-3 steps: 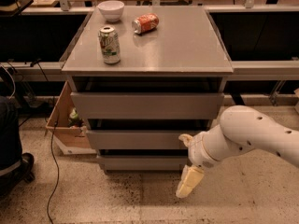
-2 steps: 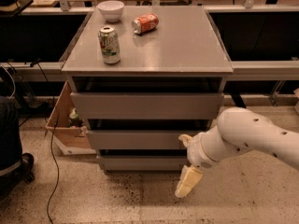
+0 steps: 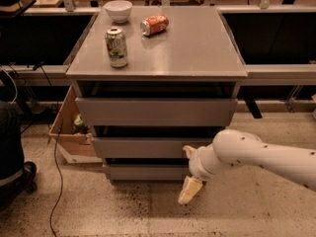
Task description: Open bottom drawer
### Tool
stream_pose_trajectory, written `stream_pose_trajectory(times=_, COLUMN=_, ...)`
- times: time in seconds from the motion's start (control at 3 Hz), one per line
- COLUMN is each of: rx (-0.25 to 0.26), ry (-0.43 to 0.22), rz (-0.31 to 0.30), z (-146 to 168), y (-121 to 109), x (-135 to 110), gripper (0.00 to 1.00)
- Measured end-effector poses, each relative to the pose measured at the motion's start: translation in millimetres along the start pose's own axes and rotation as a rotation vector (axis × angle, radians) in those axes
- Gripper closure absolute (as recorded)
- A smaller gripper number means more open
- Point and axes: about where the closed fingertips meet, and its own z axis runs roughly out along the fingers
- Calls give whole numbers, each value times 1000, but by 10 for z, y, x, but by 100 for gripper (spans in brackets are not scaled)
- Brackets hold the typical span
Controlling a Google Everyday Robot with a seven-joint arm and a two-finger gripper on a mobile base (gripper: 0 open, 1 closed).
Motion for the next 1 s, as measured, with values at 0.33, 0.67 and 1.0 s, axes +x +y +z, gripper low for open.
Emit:
stream_pose_trajectory(times=0.33, rx=27, ry=-20, rz=-14, z=398, y=-123, x=158, gripper=0)
stream_pose_trajectory(times=0.67, rx=46, ry=-54, rz=-30, z=880, y=-204, x=309, gripper=0)
stream_pose_trajectory(times=1.0, rx=34, ry=-76, rz=-20, z=1429, y=-256, x=526, gripper=0)
